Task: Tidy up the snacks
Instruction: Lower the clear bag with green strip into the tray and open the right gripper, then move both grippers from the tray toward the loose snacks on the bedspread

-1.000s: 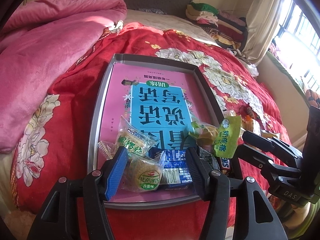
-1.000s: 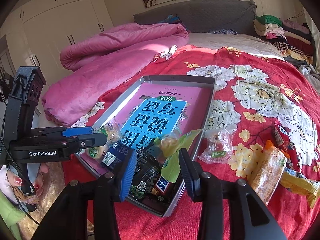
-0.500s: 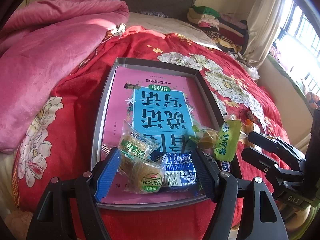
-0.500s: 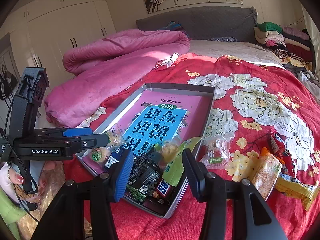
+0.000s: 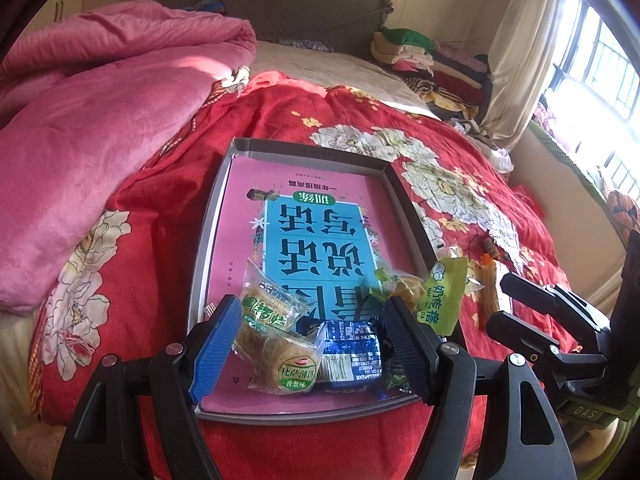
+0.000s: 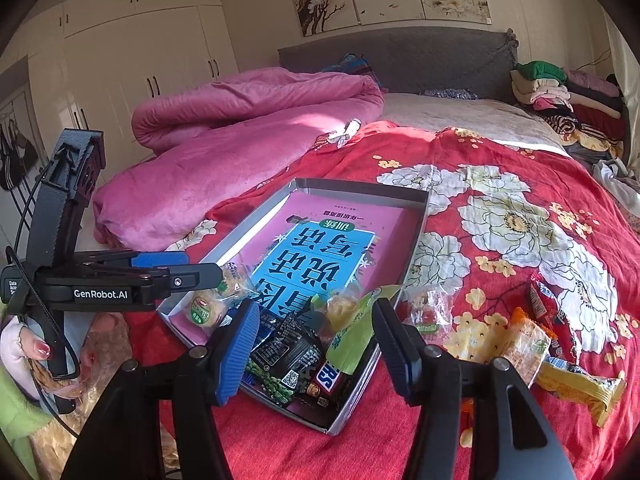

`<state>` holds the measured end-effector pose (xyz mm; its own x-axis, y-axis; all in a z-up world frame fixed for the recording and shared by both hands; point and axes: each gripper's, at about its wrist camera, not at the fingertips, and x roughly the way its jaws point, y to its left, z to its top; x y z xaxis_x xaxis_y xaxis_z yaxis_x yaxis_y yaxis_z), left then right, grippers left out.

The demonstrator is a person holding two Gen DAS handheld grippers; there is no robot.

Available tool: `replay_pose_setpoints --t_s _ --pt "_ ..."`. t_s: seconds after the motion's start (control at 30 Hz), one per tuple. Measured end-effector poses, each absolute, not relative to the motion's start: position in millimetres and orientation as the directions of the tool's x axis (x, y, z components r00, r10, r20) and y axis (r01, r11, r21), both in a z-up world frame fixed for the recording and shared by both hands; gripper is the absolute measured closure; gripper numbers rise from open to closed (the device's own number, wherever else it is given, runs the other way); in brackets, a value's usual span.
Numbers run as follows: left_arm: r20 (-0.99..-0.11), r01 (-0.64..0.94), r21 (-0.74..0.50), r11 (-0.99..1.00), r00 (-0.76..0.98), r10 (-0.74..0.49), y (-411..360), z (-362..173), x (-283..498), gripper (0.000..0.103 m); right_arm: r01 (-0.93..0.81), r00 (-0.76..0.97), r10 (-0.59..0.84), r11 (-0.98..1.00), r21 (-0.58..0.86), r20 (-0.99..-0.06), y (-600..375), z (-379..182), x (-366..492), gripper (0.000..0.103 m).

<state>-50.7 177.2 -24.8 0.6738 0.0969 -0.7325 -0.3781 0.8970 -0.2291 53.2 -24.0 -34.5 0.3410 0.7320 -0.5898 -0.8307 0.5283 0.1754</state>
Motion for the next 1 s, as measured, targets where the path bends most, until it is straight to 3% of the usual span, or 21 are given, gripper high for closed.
replay_pose_setpoints --t_s 0.4,1.0 --pt "-0.691 -0.336 -0.275 0.901 0.721 0.058 155 -4 -51 0.027 -0.805 0.384 0.739 0.562 0.192 -0.554 -53 -19 60 0.043" --pt "-0.701 -0.232 -0.262 0.937 0.713 -0.020 98 8 -36 0.027 -0.697 0.474 0.700 0.669 0.257 -0.535 -118 -9 86 0.041"
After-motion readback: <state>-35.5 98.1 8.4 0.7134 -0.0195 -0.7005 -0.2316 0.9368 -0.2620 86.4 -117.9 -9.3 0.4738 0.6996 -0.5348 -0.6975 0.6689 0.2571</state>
